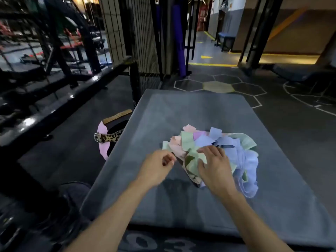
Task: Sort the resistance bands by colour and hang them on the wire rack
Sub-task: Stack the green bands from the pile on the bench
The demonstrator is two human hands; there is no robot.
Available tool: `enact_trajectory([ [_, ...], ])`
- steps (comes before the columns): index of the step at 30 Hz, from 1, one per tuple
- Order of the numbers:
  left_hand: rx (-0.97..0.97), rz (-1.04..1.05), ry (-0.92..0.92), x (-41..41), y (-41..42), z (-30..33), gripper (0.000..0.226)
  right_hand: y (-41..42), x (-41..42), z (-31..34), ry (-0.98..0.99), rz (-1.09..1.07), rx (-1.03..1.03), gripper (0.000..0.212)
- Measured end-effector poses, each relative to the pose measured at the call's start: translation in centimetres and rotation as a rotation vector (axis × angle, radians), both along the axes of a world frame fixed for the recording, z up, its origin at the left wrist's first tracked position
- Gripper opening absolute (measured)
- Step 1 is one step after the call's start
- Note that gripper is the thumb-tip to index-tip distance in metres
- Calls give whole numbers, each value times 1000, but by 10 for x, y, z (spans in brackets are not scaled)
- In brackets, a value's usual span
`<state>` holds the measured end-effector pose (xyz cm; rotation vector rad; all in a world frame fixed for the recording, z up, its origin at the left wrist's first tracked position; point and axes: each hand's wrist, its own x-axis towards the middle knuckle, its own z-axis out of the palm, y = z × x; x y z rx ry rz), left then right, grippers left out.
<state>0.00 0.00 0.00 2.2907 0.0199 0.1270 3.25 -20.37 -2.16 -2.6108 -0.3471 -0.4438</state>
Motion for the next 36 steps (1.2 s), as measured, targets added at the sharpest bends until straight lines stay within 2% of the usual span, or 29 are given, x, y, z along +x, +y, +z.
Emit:
enact_trajectory([
  [3, 110, 24, -199, 38, -11, -6, 18, 8, 14, -7, 12, 36, -51, 37],
  [6, 226, -15, -303, 69, -19, -18, 19, 7, 24, -17, 56, 96, -134, 49],
  [10, 468, -125, -278, 87, -24, -31, 21, 1, 33, -17, 65, 92, -134, 45],
  [15, 537, -58, -263, 93, -31, -31, 21, 4, 39, -24, 55, 62, -203, 40],
  [17, 465, 10, -225, 96, -29, -35, 22, 6, 41, -26, 12, 31, -214, 38],
  [20, 151, 130, -60, 95, -26, -36, 21, 11, 42, -28, -13, -17, -236, 27],
  [23, -114, 124, 65, 94, -20, -33, 21, 15, 36, -24, 5, -36, -257, 23],
  [24, -161, 102, 94, 93, -17, -32, 24, 16, 34, -23, 9, -36, -251, 25],
  [27, -352, 53, 140, 86, -10, -31, 26, 19, 27, -17, 11, -45, -244, 51],
  [29, -473, 70, 154, 79, -10, -25, 20, 18, 25, -20, 50, -80, -298, 33],
  [32, -700, 210, -54, 69, -8, 1, 13, 14, 24, -20, 114, -105, -316, 27],
  [36, -703, 298, -479, 47, 6, 55, 15, 20, 20, -8, 95, -129, -135, 21],
])
